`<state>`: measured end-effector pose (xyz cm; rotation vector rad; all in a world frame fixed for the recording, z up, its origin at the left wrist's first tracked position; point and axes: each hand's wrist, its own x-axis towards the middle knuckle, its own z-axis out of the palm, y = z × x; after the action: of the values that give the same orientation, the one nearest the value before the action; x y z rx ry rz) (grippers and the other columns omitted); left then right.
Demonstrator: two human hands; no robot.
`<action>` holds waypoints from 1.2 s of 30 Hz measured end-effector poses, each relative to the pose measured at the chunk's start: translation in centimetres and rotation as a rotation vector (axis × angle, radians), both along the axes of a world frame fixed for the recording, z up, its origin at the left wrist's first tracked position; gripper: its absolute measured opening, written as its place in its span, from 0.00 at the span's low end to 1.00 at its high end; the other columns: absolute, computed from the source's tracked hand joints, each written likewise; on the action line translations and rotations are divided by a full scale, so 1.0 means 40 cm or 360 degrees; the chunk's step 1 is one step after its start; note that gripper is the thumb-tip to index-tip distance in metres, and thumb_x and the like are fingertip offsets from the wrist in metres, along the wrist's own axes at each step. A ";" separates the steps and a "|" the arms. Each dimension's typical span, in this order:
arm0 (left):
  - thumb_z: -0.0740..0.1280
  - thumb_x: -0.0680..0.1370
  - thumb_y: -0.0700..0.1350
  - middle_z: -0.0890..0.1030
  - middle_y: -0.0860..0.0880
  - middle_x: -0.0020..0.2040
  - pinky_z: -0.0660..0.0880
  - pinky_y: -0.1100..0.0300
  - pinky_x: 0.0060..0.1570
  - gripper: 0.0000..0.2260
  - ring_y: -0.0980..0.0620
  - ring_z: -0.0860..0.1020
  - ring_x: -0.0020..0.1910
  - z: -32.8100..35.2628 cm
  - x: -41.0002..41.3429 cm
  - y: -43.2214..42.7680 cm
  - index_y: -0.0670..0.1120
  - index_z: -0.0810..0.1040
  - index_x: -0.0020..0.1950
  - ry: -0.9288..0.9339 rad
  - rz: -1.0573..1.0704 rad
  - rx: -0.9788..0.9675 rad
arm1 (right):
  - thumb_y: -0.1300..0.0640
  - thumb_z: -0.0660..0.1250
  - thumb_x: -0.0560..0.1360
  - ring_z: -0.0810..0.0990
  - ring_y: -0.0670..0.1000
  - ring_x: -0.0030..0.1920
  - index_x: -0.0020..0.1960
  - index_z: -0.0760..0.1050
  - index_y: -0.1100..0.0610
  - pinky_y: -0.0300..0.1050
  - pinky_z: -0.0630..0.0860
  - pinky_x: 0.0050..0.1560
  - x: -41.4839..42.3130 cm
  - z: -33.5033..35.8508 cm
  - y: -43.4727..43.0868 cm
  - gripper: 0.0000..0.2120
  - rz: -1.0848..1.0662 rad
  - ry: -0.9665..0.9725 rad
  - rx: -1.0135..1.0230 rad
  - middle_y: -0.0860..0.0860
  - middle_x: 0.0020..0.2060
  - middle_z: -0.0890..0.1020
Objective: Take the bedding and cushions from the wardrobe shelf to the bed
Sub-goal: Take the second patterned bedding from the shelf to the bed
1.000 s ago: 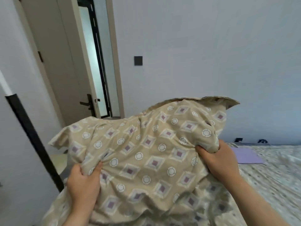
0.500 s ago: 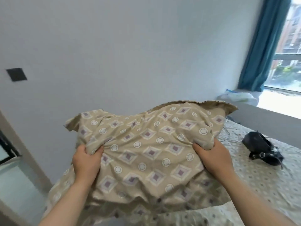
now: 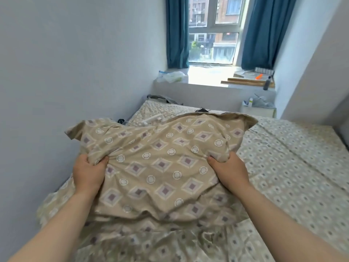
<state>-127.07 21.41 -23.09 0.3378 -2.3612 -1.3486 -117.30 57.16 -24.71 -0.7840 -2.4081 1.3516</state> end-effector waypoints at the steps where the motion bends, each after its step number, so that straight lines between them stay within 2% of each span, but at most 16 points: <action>1: 0.73 0.72 0.49 0.79 0.41 0.53 0.69 0.55 0.49 0.17 0.40 0.77 0.52 -0.029 -0.035 -0.009 0.41 0.77 0.56 -0.0055 -0.0051 -0.0011 | 0.33 0.70 0.64 0.79 0.56 0.53 0.61 0.74 0.52 0.51 0.76 0.52 -0.004 -0.030 -0.020 0.33 -0.0041 -0.0047 -0.0011 0.49 0.53 0.81; 6: 0.72 0.71 0.51 0.80 0.42 0.54 0.73 0.50 0.51 0.18 0.40 0.78 0.52 -0.210 -0.183 -0.058 0.45 0.77 0.57 -0.0352 -0.0302 -0.0114 | 0.32 0.68 0.64 0.80 0.55 0.54 0.63 0.73 0.52 0.53 0.76 0.54 -0.024 -0.222 -0.134 0.35 -0.0252 -0.0319 -0.0134 0.49 0.54 0.82; 11: 0.71 0.71 0.53 0.79 0.47 0.49 0.74 0.48 0.50 0.14 0.42 0.77 0.47 -0.416 -0.245 -0.060 0.49 0.75 0.52 -0.0588 -0.0437 -0.0202 | 0.36 0.68 0.68 0.79 0.56 0.54 0.62 0.73 0.51 0.51 0.75 0.55 -0.031 -0.420 -0.187 0.28 -0.0381 -0.0547 -0.0205 0.49 0.54 0.82; 15: 0.70 0.72 0.53 0.78 0.47 0.46 0.73 0.48 0.47 0.13 0.43 0.76 0.44 -0.602 -0.276 -0.063 0.47 0.74 0.50 -0.0736 -0.0493 -0.0340 | 0.38 0.69 0.69 0.79 0.53 0.50 0.57 0.75 0.51 0.50 0.75 0.53 -0.016 -0.582 -0.213 0.23 -0.0416 -0.0696 -0.0223 0.45 0.47 0.80; 19: 0.69 0.73 0.53 0.78 0.44 0.42 0.72 0.49 0.43 0.13 0.42 0.75 0.41 -0.732 -0.297 -0.071 0.45 0.72 0.44 -0.0777 -0.0561 -0.0524 | 0.39 0.68 0.70 0.80 0.54 0.53 0.60 0.77 0.48 0.48 0.74 0.53 0.002 -0.697 -0.236 0.22 -0.0333 -0.0844 -0.0291 0.43 0.47 0.81; 22: 0.71 0.72 0.55 0.78 0.42 0.43 0.72 0.48 0.44 0.16 0.40 0.76 0.42 -0.802 -0.313 -0.085 0.44 0.72 0.45 -0.0876 -0.0591 -0.0611 | 0.33 0.66 0.65 0.81 0.54 0.53 0.61 0.76 0.50 0.48 0.75 0.53 0.003 -0.762 -0.248 0.30 -0.0318 -0.1002 -0.0314 0.47 0.52 0.83; 25: 0.70 0.68 0.62 0.79 0.43 0.44 0.75 0.46 0.45 0.22 0.40 0.77 0.43 -0.816 -0.319 -0.102 0.46 0.71 0.46 -0.0945 -0.0614 -0.0670 | 0.29 0.65 0.63 0.79 0.58 0.58 0.68 0.70 0.54 0.51 0.74 0.57 0.001 -0.767 -0.263 0.42 -0.0437 -0.1124 -0.0236 0.53 0.58 0.80; 27: 0.69 0.65 0.67 0.79 0.42 0.47 0.75 0.44 0.47 0.29 0.38 0.77 0.46 -0.798 -0.331 -0.104 0.45 0.72 0.51 -0.0976 -0.0579 -0.0775 | 0.29 0.64 0.64 0.72 0.62 0.65 0.73 0.61 0.59 0.56 0.70 0.63 -0.008 -0.738 -0.268 0.48 -0.0572 -0.1232 -0.0069 0.59 0.66 0.72; 30: 0.70 0.66 0.65 0.76 0.38 0.59 0.71 0.41 0.56 0.35 0.35 0.74 0.58 -0.728 -0.345 -0.072 0.43 0.71 0.63 -0.0959 -0.0569 -0.0849 | 0.31 0.61 0.70 0.65 0.63 0.70 0.75 0.54 0.61 0.56 0.64 0.69 -0.035 -0.667 -0.278 0.46 -0.0499 -0.1188 0.0242 0.62 0.71 0.65; 33: 0.67 0.73 0.55 0.72 0.41 0.68 0.68 0.45 0.62 0.28 0.40 0.70 0.66 -0.641 -0.320 -0.006 0.43 0.68 0.69 -0.0881 -0.0843 -0.0569 | 0.35 0.60 0.73 0.60 0.60 0.74 0.76 0.55 0.59 0.55 0.59 0.73 -0.073 -0.603 -0.295 0.42 -0.0377 -0.0989 0.0117 0.60 0.74 0.62; 36: 0.64 0.78 0.47 0.75 0.47 0.67 0.68 0.54 0.59 0.19 0.47 0.72 0.66 -0.535 -0.279 0.056 0.45 0.72 0.68 -0.0820 -0.1136 -0.0352 | 0.37 0.60 0.73 0.61 0.55 0.73 0.76 0.58 0.55 0.54 0.61 0.72 -0.093 -0.492 -0.319 0.37 -0.0336 -0.0716 -0.0071 0.54 0.74 0.63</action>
<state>-138.24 23.64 -44.50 -0.2992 -3.2222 -1.3647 -121.02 44.41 -44.40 -1.4425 -2.5224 1.2534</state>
